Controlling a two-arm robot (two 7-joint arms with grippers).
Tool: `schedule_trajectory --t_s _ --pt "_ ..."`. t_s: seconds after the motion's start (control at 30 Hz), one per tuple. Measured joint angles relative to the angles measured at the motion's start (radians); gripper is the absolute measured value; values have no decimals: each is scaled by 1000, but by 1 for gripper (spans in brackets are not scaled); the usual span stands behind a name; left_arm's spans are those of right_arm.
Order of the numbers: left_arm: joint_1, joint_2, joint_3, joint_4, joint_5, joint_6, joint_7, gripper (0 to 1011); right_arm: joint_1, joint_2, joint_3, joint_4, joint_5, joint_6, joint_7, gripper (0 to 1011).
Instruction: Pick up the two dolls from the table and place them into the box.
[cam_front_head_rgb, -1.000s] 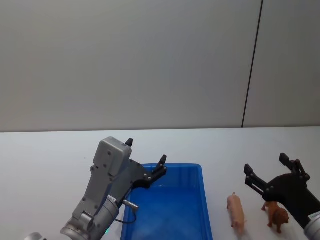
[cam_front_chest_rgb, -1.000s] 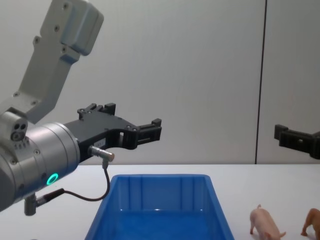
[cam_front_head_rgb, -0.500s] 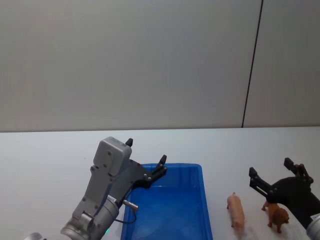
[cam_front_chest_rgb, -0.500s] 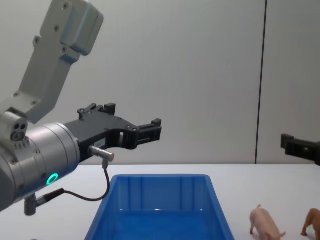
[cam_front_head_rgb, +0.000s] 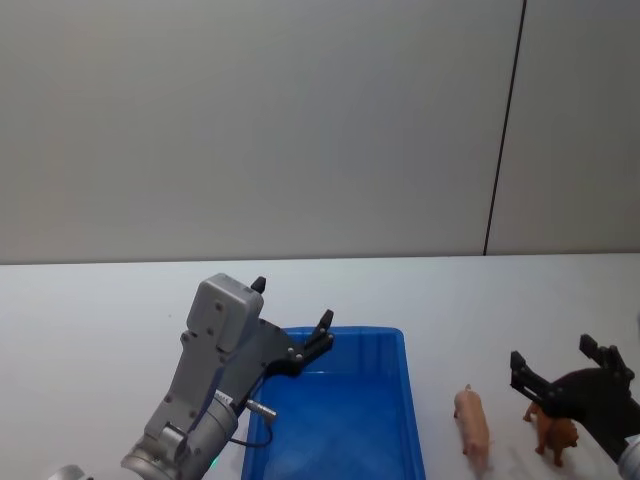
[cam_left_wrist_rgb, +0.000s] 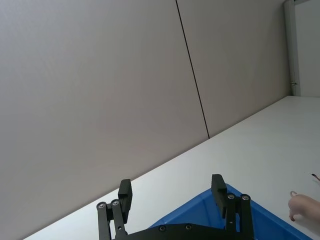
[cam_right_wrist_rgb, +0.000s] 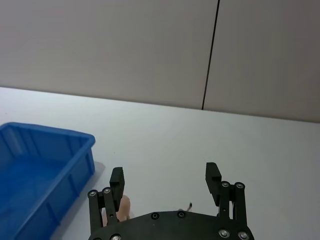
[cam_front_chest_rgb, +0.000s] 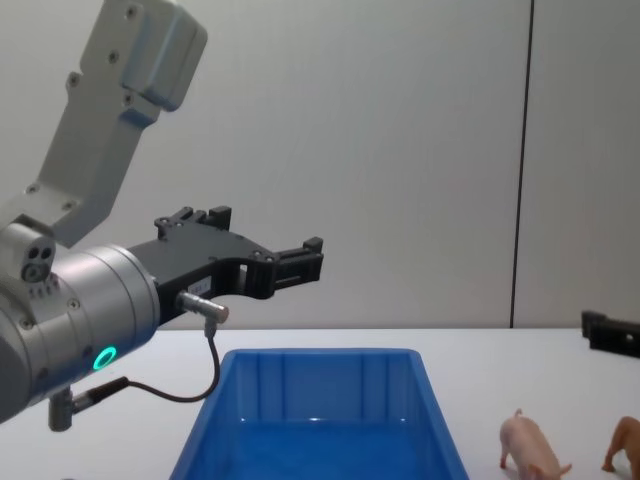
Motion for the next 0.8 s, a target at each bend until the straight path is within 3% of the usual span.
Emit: schedule_trajectory --t_s 0.37,0.8 --pt "0 0 0 0 0 0 0 1001 -11 2 4 8 -13 81 -32 1001" --pt "0 0 0 0 0 0 0 1001 -37 3 7 25 -13 114 -47 1001"
